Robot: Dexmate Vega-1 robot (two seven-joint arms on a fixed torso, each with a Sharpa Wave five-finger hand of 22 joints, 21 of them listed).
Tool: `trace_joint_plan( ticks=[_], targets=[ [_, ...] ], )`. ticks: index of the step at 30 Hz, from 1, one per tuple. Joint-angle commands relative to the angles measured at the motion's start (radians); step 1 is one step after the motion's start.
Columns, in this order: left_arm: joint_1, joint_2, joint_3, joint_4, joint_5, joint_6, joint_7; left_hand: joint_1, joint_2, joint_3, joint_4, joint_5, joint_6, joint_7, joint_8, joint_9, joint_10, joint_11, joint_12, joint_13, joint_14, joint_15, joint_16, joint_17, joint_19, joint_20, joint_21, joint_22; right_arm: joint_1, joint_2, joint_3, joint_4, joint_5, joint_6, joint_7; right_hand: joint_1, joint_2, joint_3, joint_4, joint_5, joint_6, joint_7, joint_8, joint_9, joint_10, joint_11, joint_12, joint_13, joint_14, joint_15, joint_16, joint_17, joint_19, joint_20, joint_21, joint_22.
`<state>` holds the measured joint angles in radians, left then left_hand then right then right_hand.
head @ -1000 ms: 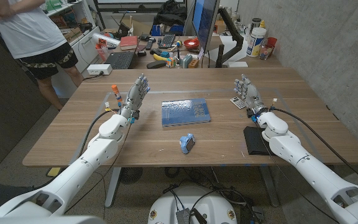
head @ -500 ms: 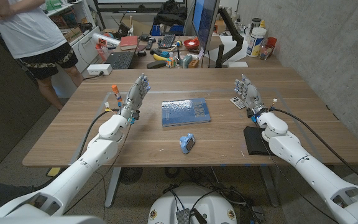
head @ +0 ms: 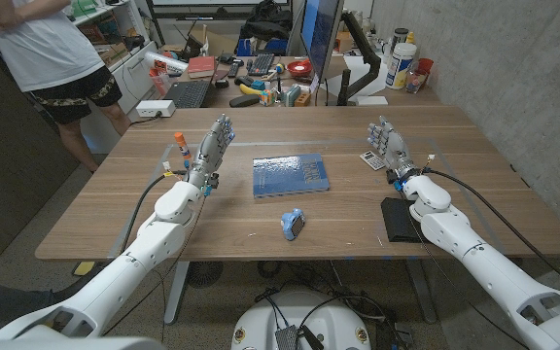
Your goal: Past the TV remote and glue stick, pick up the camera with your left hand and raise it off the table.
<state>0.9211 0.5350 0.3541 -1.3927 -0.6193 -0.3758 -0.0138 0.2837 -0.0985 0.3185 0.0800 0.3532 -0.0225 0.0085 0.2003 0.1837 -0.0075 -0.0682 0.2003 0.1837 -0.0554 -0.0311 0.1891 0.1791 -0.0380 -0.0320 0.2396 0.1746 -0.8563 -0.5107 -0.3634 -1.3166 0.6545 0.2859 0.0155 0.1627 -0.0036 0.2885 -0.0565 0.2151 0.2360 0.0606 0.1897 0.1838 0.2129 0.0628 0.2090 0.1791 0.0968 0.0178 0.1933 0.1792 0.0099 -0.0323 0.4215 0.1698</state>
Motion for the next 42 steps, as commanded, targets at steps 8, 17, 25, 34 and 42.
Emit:
trace_joint_plan(
  ticks=[8,17,25,34,42],
  targets=[
    [0.01,0.02,0.004,-0.028,0.039,-0.026,0.001,0.013,0.001,-0.007,-0.001,0.003,0.012,0.003,0.007,0.002,0.006,0.001,0.01,0.004,0.01,-0.008,0.006,0.006,0.006,-0.076,-0.006,0.003,0.014,0.009,-0.008,0.022,-0.03,0.021,-0.022,0.005,0.004,0.002,-0.003,-0.005,0.007,0.002,0.006,0.004,0.009,0.005,0.005,0.004,0.008,-0.002,0.002,0.002,0.008,-0.03,-0.007,0.004],
    [0.023,0.048,0.007,-0.073,0.095,-0.008,0.044,0.015,0.003,-0.009,-0.001,0.004,0.014,0.003,0.007,0.002,0.005,0.001,0.009,0.004,0.012,-0.006,0.005,0.006,0.006,-0.073,-0.008,0.003,0.017,0.015,-0.009,0.03,-0.033,0.03,-0.024,0.006,0.005,0.002,-0.004,-0.006,0.007,0.0,0.006,0.004,0.008,0.005,0.004,0.004,0.009,-0.002,0.001,0.002,0.01,-0.031,-0.012,0.004],
    [0.031,0.067,0.007,-0.104,0.13,0.003,0.07,0.017,0.004,-0.01,-0.002,0.005,0.015,0.003,0.006,0.002,0.007,0.002,0.009,0.004,0.012,-0.007,0.004,0.006,0.005,-0.07,-0.011,0.003,0.019,0.015,-0.014,0.03,-0.063,0.047,-0.044,0.006,0.007,0.002,-0.005,-0.007,0.012,-0.004,0.007,0.004,0.013,0.004,0.006,0.004,0.017,-0.006,0.003,0.002,0.015,-0.03,-0.015,0.005],
    [0.034,0.072,0.005,-0.113,0.145,-0.003,0.078,0.02,0.005,-0.012,-0.003,0.005,0.016,0.002,0.005,0.002,0.009,0.001,0.009,0.004,0.015,-0.006,0.004,0.005,0.006,-0.07,-0.013,0.004,0.047,0.032,-0.02,0.066,-0.075,0.065,-0.043,0.007,0.007,0.001,-0.006,-0.007,0.019,-0.005,0.009,0.004,0.021,-0.002,0.008,0.004,0.026,-0.003,0.005,0.002,0.021,-0.031,-0.019,0.005],
    [0.042,0.084,0.004,-0.14,0.172,-0.023,0.081,0.024,0.006,-0.013,-0.004,0.006,0.018,0.001,0.005,0.002,0.008,-0.001,0.008,0.004,0.015,-0.007,0.004,0.005,0.006,-0.07,-0.015,0.004,0.057,0.041,-0.022,0.082,-0.076,0.076,-0.039,0.007,0.008,0.0,-0.006,-0.008,0.021,-0.005,0.009,0.004,0.022,-0.001,0.008,0.004,0.027,-0.005,0.004,0.002,0.023,-0.031,-0.023,0.005]
  ],
)
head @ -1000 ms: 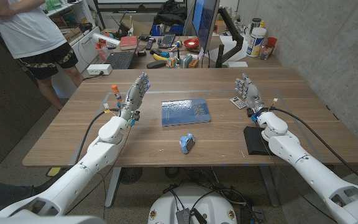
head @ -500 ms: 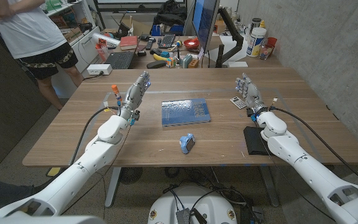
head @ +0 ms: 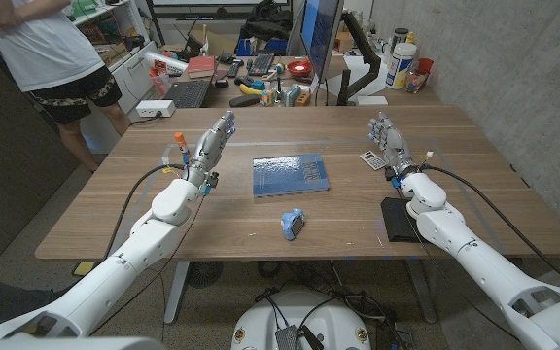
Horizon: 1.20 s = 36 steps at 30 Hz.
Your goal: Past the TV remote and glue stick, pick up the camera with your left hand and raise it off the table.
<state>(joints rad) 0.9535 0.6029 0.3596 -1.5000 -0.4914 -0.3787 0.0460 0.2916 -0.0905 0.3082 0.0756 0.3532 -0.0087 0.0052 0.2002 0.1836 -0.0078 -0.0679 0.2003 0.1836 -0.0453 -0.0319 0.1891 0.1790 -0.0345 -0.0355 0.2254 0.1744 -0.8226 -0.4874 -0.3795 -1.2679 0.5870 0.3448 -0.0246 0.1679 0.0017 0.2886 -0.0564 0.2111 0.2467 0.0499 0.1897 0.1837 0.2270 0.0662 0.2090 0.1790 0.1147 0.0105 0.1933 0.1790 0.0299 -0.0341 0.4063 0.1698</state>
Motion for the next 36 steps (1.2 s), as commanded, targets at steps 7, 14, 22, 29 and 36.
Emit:
trace_joint_plan(
  ticks=[7,14,22,29,36],
  targets=[
    [0.02,0.028,-0.001,-0.057,0.062,-0.023,0.02,0.018,-0.001,-0.004,-0.001,0.007,0.008,0.004,0.006,0.002,0.01,0.0,0.008,0.004,0.006,-0.006,0.003,0.005,0.003,-0.065,-0.002,0.004,0.02,0.019,-0.003,0.035,-0.005,0.019,-0.001,0.001,0.003,-0.001,-0.007,-0.004,0.009,0.005,0.008,0.004,0.007,-0.004,0.007,0.005,0.008,0.002,0.003,0.002,0.004,-0.03,-0.01,0.005],
    [0.028,0.035,0.0,-0.074,0.077,-0.023,0.022,0.021,0.0,-0.005,-0.002,0.007,0.011,0.005,0.006,0.002,0.014,-0.002,0.008,0.004,0.009,-0.007,0.004,0.005,0.005,-0.063,-0.004,0.004,0.014,0.015,-0.001,0.029,-0.003,0.017,-0.003,0.0,0.004,-0.002,-0.007,-0.005,0.009,0.005,0.007,0.004,0.008,-0.002,0.007,0.005,0.008,0.004,0.002,0.002,0.006,-0.029,-0.014,0.005],
    [0.04,0.041,0.001,-0.095,0.095,-0.027,0.028,0.025,0.002,-0.005,-0.003,0.008,0.014,0.006,0.006,0.003,0.016,-0.002,0.008,0.004,0.01,-0.006,0.004,0.005,0.006,-0.062,-0.005,0.004,0.004,0.008,0.004,0.017,0.001,0.015,-0.004,-0.001,0.004,-0.003,-0.007,-0.005,0.01,0.004,0.007,0.004,0.008,-0.004,0.006,0.005,0.009,0.004,0.001,0.003,0.008,-0.028,-0.018,0.005],
    [0.045,0.036,0.003,-0.103,0.104,-0.023,0.037,0.028,0.003,-0.005,-0.005,0.009,0.015,0.006,0.006,0.003,0.019,-0.001,0.009,0.004,0.012,-0.005,0.004,0.005,0.007,-0.062,-0.006,0.004,-0.002,0.008,0.009,0.014,0.006,0.018,-0.009,-0.002,0.005,-0.004,-0.007,-0.006,0.011,0.003,0.007,0.004,0.01,-0.004,0.007,0.005,0.009,0.004,0.0,0.003,0.008,-0.028,-0.023,0.005],
    [0.053,0.049,0.003,-0.123,0.138,-0.015,0.054,0.033,0.006,-0.005,-0.007,0.01,0.021,0.006,0.007,0.003,0.021,0.001,0.009,0.004,0.017,-0.005,0.005,0.005,0.011,-0.06,-0.006,0.004,0.0,0.012,0.011,0.018,0.008,0.023,-0.01,-0.002,0.006,-0.004,-0.007,-0.006,0.011,0.004,0.007,0.004,0.01,-0.002,0.006,0.005,0.008,0.004,-0.001,0.003,0.008,-0.027,-0.027,0.005]
  ],
)
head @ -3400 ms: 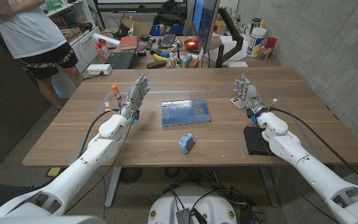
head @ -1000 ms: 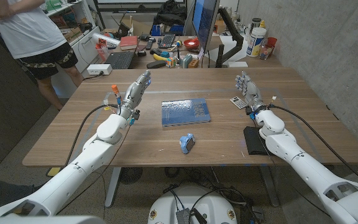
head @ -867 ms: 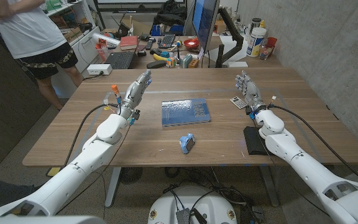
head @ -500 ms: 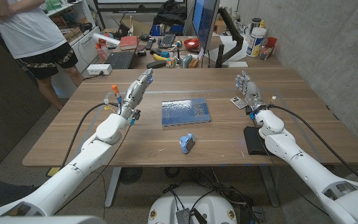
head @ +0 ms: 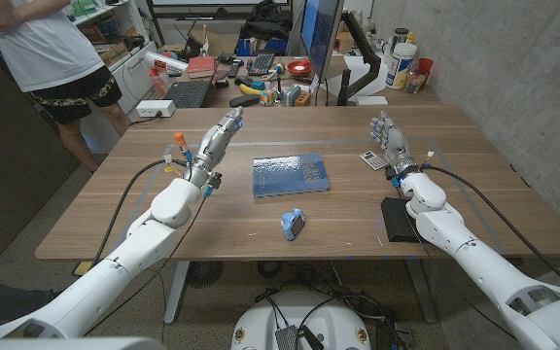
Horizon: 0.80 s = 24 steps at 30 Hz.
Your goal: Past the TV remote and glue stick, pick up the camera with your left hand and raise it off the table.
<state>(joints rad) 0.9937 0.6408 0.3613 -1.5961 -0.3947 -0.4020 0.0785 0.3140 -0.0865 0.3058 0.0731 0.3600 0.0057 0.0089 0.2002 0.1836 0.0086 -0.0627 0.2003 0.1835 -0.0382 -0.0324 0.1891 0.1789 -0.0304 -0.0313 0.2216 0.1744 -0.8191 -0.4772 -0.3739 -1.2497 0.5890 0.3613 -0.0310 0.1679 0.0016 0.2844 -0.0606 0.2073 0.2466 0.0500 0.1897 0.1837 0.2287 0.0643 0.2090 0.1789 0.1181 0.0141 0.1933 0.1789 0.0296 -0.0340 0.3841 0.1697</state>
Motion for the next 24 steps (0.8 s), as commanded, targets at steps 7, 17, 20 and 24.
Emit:
trace_joint_plan(
  ticks=[7,17,20,24],
  targets=[
    [0.021,0.029,0.0,-0.057,0.091,0.013,0.041,0.017,0.004,-0.002,-0.006,0.005,0.003,0.001,0.005,0.003,-0.001,-0.006,0.006,0.005,0.005,-0.004,0.002,0.005,0.004,-0.062,-0.005,0.004,-0.002,0.005,0.003,-0.001,0.003,0.005,-0.006,-0.002,0.006,-0.001,-0.004,-0.003,0.012,0.003,0.006,0.004,0.01,-0.001,0.006,0.005,0.007,0.001,-0.001,0.003,0.01,-0.028,-0.008,0.006],
    [0.042,0.041,-0.007,-0.085,0.121,0.003,0.053,0.022,0.007,-0.002,-0.008,0.006,0.003,-0.001,0.004,0.003,-0.001,-0.007,0.005,0.005,0.003,-0.005,0.001,0.005,0.003,-0.062,-0.007,0.004,-0.004,0.009,0.001,-0.006,0.002,0.006,-0.009,-0.005,0.004,-0.004,-0.004,-0.003,0.014,0.003,0.007,0.004,0.013,0.001,0.007,0.005,0.008,0.001,-0.001,0.003,0.012,-0.028,-0.013,0.006],
    [0.048,0.04,-0.009,-0.092,0.129,-0.003,0.058,0.024,0.008,-0.002,-0.009,0.006,0.003,-0.001,0.004,0.003,-0.001,-0.006,0.005,0.005,0.003,-0.005,0.0,0.005,0.003,-0.062,-0.007,0.004,-0.004,0.009,0.001,-0.005,0.002,0.007,-0.009,-0.005,0.004,-0.004,-0.004,-0.003,0.014,0.002,0.007,0.004,0.013,0.001,0.007,0.005,0.008,0.001,-0.001,0.003,0.013,-0.028,-0.015,0.006],
    [0.052,0.042,-0.011,-0.102,0.137,-0.006,0.058,0.026,0.009,-0.001,-0.01,0.006,0.003,-0.001,0.004,0.003,0.0,-0.007,0.005,0.005,0.004,-0.005,0.001,0.005,0.003,-0.062,-0.008,0.004,0.001,0.006,0.001,-0.001,0.001,0.004,-0.005,-0.005,0.005,-0.004,-0.004,-0.002,0.013,0.002,0.006,0.004,0.012,0.0,0.006,0.005,0.007,0.001,-0.002,0.003,0.013,-0.027,-0.017,0.006]
  ],
)
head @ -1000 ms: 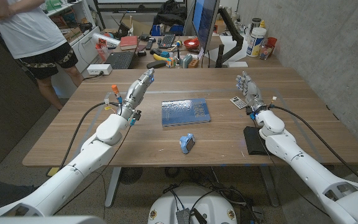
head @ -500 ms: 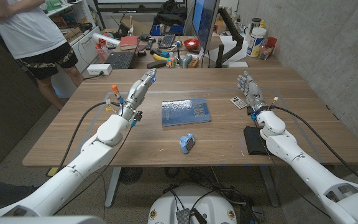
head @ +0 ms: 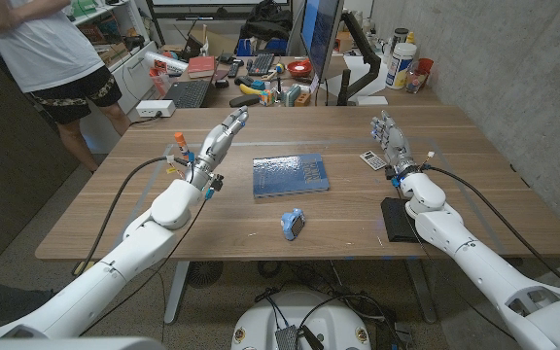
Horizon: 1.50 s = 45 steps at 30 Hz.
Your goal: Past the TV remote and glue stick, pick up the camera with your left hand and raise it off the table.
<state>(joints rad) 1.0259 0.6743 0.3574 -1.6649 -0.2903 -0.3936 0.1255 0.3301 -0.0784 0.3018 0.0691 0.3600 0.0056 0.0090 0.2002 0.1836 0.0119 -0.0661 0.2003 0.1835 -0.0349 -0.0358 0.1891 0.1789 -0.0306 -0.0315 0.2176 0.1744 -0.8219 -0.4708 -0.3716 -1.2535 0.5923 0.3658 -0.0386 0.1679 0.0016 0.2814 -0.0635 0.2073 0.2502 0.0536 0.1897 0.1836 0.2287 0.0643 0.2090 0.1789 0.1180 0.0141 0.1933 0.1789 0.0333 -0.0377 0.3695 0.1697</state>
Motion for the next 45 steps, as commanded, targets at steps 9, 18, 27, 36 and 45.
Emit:
trace_joint_plan(
  ticks=[9,18,27,36,45],
  targets=[
    [0.023,0.011,-0.004,-0.045,0.073,-0.011,0.024,0.017,0.003,0.003,-0.009,0.008,0.011,-0.003,0.006,0.003,0.001,-0.004,0.006,0.005,0.003,-0.002,0.001,0.005,0.004,-0.062,-0.005,0.004,0.015,-0.001,0.003,0.019,0.0,0.005,0.01,-0.005,0.008,-0.001,-0.001,-0.002,0.008,-0.001,0.006,0.004,0.01,-0.001,0.005,0.005,0.007,0.003,-0.002,0.003,0.011,-0.024,-0.007,0.006],
    [0.037,0.01,-0.006,-0.063,0.104,-0.02,0.04,0.023,0.005,0.003,-0.011,0.009,0.014,-0.003,0.006,0.003,0.002,-0.006,0.006,0.005,0.004,-0.002,0.001,0.005,0.005,-0.061,-0.006,0.004,0.025,0.003,0.003,0.035,0.003,0.009,0.015,-0.005,0.009,-0.001,-0.002,-0.003,0.008,-0.002,0.005,0.004,0.012,0.0,0.005,0.005,0.008,0.001,-0.002,0.003,0.013,-0.024,-0.01,0.006],
    [0.051,0.015,-0.007,-0.085,0.143,-0.004,0.057,0.028,0.009,0.004,-0.013,0.01,0.016,-0.005,0.006,0.003,0.003,-0.006,0.006,0.005,0.004,-0.002,0.001,0.005,0.006,-0.059,-0.007,0.004,0.037,0.009,0.001,0.052,0.002,0.014,0.022,-0.006,0.008,-0.003,-0.002,-0.003,0.011,-0.002,0.006,0.004,0.013,0.0,0.005,0.005,0.009,0.001,-0.002,0.003,0.014,-0.024,-0.014,0.006],
    [0.057,0.018,-0.004,-0.1,0.162,-0.007,0.058,0.037,0.015,0.007,-0.016,0.011,0.022,-0.006,0.007,0.003,0.007,-0.007,0.007,0.005,0.007,-0.002,0.002,0.005,0.007,-0.058,-0.008,0.004,0.045,0.014,0.003,0.065,0.003,0.022,0.024,-0.006,0.009,-0.003,-0.002,-0.003,0.011,-0.002,0.006,0.004,0.013,-0.001,0.005,0.005,0.009,0.0,-0.003,0.003,0.016,-0.023,-0.017,0.006],
    [0.066,0.023,-0.003,-0.122,0.185,-0.024,0.054,0.05,0.023,0.012,-0.021,0.013,0.028,-0.006,0.009,0.003,0.011,-0.006,0.008,0.005,0.011,-0.002,0.002,0.005,0.01,-0.058,-0.008,0.004,0.048,0.016,0.006,0.074,0.006,0.029,0.026,-0.007,0.01,-0.005,-0.003,-0.003,0.009,-0.002,0.005,0.004,0.012,-0.002,0.004,0.005,0.01,0.001,-0.003,0.003,0.018,-0.023,-0.023,0.007]
  ],
)
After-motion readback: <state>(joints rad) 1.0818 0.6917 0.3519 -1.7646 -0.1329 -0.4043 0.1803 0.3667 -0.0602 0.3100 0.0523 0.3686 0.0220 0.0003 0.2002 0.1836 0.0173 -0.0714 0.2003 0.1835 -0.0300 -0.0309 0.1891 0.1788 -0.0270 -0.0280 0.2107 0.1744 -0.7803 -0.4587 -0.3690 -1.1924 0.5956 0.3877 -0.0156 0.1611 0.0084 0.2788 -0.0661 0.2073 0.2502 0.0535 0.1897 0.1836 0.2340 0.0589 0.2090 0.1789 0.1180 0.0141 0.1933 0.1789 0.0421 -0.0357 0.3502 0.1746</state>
